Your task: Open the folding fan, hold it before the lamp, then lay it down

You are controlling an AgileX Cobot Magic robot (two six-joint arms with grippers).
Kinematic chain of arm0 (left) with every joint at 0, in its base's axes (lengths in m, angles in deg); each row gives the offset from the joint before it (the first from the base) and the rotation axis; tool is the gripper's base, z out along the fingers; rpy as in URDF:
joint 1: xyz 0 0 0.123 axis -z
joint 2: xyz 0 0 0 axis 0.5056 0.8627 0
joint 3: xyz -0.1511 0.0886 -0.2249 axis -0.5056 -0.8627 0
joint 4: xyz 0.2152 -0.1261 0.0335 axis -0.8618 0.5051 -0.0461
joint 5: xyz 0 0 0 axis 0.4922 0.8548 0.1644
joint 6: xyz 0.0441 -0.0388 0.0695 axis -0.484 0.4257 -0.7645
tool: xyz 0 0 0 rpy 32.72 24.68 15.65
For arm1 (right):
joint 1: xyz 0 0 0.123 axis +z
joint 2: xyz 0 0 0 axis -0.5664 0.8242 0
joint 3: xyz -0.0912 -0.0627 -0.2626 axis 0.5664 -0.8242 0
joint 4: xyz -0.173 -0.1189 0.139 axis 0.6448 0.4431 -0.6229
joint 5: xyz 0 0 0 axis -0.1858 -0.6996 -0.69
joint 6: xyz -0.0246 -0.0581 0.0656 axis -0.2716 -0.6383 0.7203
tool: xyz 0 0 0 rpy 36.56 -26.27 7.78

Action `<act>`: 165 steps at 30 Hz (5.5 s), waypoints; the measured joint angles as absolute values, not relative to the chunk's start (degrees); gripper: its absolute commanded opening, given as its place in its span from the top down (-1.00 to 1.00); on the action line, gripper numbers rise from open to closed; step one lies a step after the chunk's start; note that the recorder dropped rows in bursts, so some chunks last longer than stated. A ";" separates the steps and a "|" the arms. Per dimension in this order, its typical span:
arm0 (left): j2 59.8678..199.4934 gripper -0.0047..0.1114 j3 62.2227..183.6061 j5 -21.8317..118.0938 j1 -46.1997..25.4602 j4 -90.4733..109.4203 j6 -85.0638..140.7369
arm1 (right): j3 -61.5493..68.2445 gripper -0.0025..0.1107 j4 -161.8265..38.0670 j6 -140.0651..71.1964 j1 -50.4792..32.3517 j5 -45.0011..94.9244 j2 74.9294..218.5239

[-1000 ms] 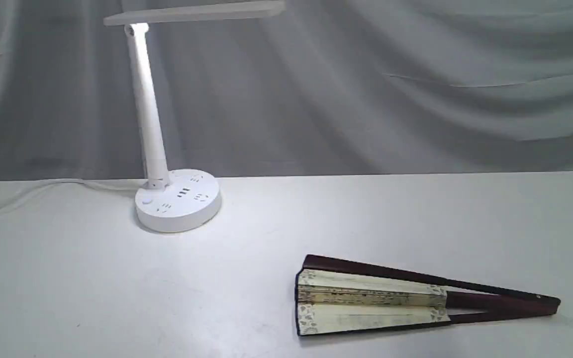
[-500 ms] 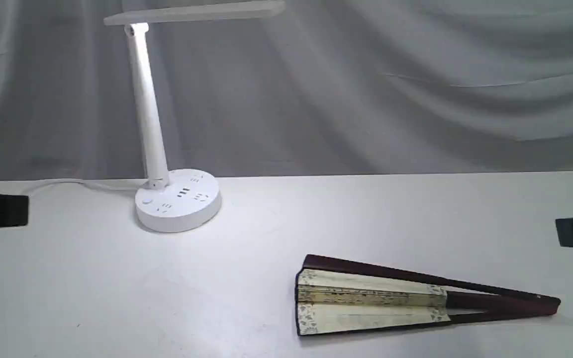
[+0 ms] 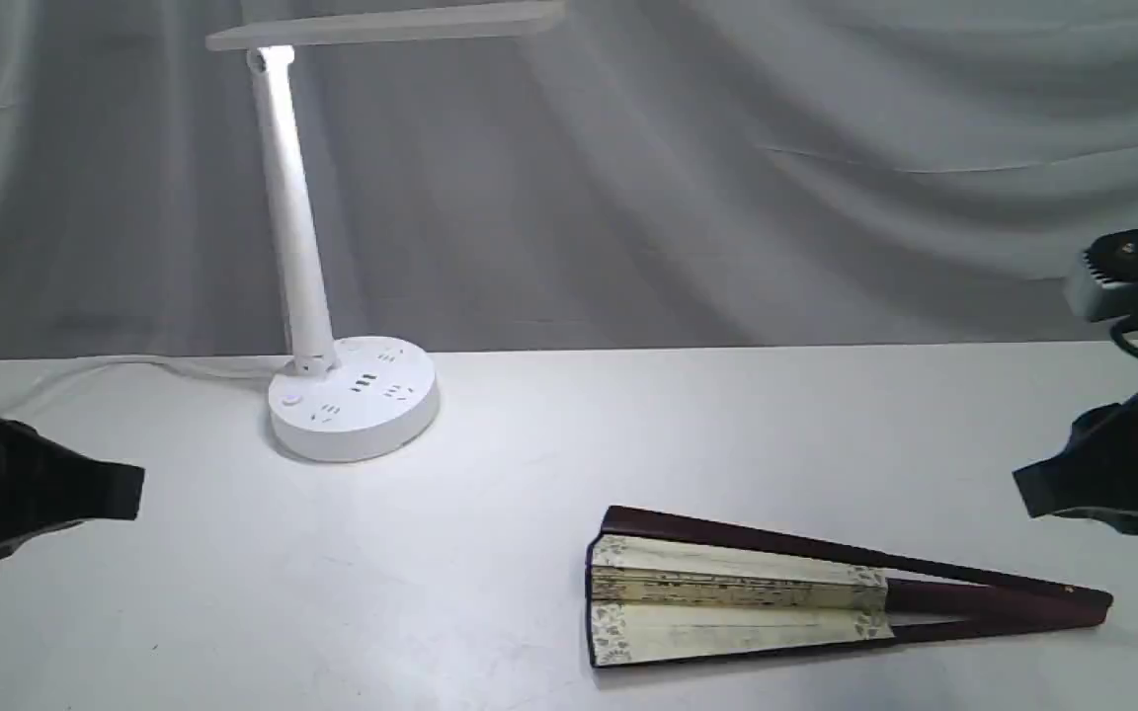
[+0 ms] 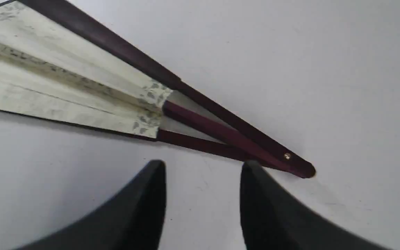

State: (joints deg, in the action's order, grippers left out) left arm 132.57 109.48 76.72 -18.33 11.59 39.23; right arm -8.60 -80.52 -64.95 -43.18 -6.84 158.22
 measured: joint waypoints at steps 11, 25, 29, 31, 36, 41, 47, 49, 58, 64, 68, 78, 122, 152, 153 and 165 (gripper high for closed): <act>132.98 0.92 109.48 76.85 -18.33 11.59 39.23 | -7.16 -0.02 -98.65 -88.18 -43.18 -7.32 167.41; 134.14 0.92 109.48 77.07 -18.33 11.59 39.00 | -1.22 0.10 -105.06 -96.00 -33.25 0.21 178.31; 134.14 0.92 109.48 77.07 -18.33 11.59 39.00 | 4.94 0.10 -103.11 -91.57 -31.44 -2.86 181.44; 134.14 0.92 109.48 77.07 -18.33 11.59 39.00 | 7.54 0.10 -101.25 -89.53 -30.31 -4.30 183.14; 134.14 0.92 109.48 77.07 -18.33 11.59 38.88 | 15.49 0.10 -91.61 -79.46 -27.38 -11.50 187.63; 134.14 0.92 109.48 77.07 -18.33 11.59 38.88 | 22.60 0.10 -77.47 -68.26 -24.74 -17.22 191.10; 134.14 0.92 109.48 77.07 -18.33 11.59 38.88 | 24.09 0.10 -73.30 -70.80 -22.53 -17.16 193.21; 134.14 0.92 109.48 77.10 -18.33 11.59 38.88 | 24.09 0.10 -73.50 -71.38 -22.50 -16.39 193.72; 134.14 0.92 109.48 77.10 -18.33 11.59 38.88 | 24.09 0.10 -73.50 -72.15 -22.50 -12.30 197.79; 134.14 0.92 109.48 77.10 -18.33 11.59 38.88 | 24.09 0.10 -73.50 -72.38 -22.50 -10.72 199.39; 134.14 0.92 109.48 77.10 -18.33 11.59 38.88 | 24.22 0.10 -73.61 -72.38 -22.50 -10.95 200.15; 134.14 0.92 109.48 77.10 -18.33 11.59 38.76 | 24.26 0.10 -73.74 -72.16 -22.50 -11.60 200.80; 134.14 0.92 109.48 77.10 -18.33 11.59 38.76 | 24.26 0.11 -66.57 -23.32 -31.56 3.46 201.51; 134.14 0.92 109.48 77.10 -18.33 11.59 38.76 | 24.26 0.19 -97.18 -62.32 -49.19 -27.75 195.61; 134.14 0.92 109.48 77.10 -18.33 11.59 38.76 | 24.26 0.19 -97.43 -62.46 -49.83 -28.14 195.61; 134.14 0.92 109.48 77.10 -18.33 11.59 38.76 | 22.92 0.19 -98.93 -66.60 -51.67 -30.40 195.61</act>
State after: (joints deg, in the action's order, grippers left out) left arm 134.14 109.48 77.10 -18.33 11.59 38.76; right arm 22.92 -98.93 -66.60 -51.67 -30.40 195.61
